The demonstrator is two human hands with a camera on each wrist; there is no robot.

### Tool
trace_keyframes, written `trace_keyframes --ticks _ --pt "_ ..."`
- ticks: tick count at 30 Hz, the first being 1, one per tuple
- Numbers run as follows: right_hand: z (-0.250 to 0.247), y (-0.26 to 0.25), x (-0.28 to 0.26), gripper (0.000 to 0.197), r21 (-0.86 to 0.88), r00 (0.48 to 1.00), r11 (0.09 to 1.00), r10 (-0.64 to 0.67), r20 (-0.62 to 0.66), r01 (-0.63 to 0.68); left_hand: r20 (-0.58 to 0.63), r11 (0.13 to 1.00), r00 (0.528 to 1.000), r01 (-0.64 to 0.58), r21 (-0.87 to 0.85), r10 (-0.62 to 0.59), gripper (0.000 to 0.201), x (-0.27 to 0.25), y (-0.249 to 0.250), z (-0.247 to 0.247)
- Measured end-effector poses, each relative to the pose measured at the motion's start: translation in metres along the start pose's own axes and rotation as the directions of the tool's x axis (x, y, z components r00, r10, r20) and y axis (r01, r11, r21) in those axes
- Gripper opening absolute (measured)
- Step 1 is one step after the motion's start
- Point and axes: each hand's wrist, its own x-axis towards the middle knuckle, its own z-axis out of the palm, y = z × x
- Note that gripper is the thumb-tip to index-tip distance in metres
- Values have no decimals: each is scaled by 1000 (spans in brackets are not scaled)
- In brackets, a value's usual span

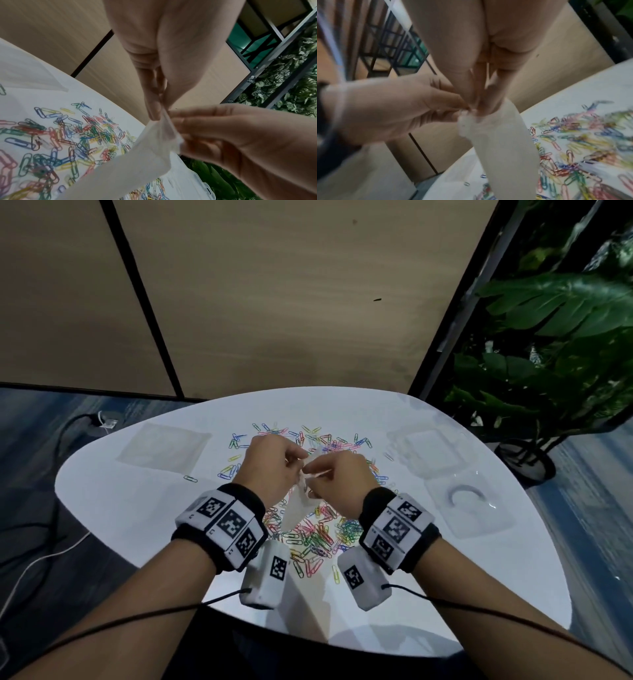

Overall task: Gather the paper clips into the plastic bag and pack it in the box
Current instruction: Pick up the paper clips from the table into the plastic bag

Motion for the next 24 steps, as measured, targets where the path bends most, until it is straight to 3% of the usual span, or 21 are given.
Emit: trace_keyframes --ticks 3,5,6,7,9,10,12,15,20,24 --pt "-18 5 1 12 394 1000 919 -25 3 22 -52 1000 999 0 1 0 21 1 -2 -4" --pt "-33 24 4 13 386 998 922 43 -56 -18 -85 999 996 22 -28 -25 21 2 -4 -10" --pt "-38 42 5 14 213 993 974 96 -73 -78 -96 999 995 27 -41 -31 21 3 -5 -13" --pt "-42 62 5 23 -100 986 981 160 -47 -164 -108 998 994 28 -50 -34 21 3 -7 -17" --pt "-37 104 2 61 -625 928 738 367 56 -254 -129 998 991 32 -52 -39 21 3 -9 -22" --pt "-30 120 -2 79 -718 886 646 454 89 -259 -133 998 990 33 -48 -39 22 3 -10 -24" --pt "-11 139 -9 97 -712 851 645 508 129 -277 -129 999 991 32 -31 -35 21 2 -13 -25" --pt "18 148 -10 87 -689 909 691 401 112 -220 -124 999 991 44 -2 -44 22 2 -18 -25" --pt "42 134 -7 43 -806 975 592 181 129 -4 -115 997 992 66 47 -60 21 2 -25 -22" --pt "32 132 3 24 -794 987 608 131 97 -3 -98 994 994 58 88 -49 19 4 -26 -21"
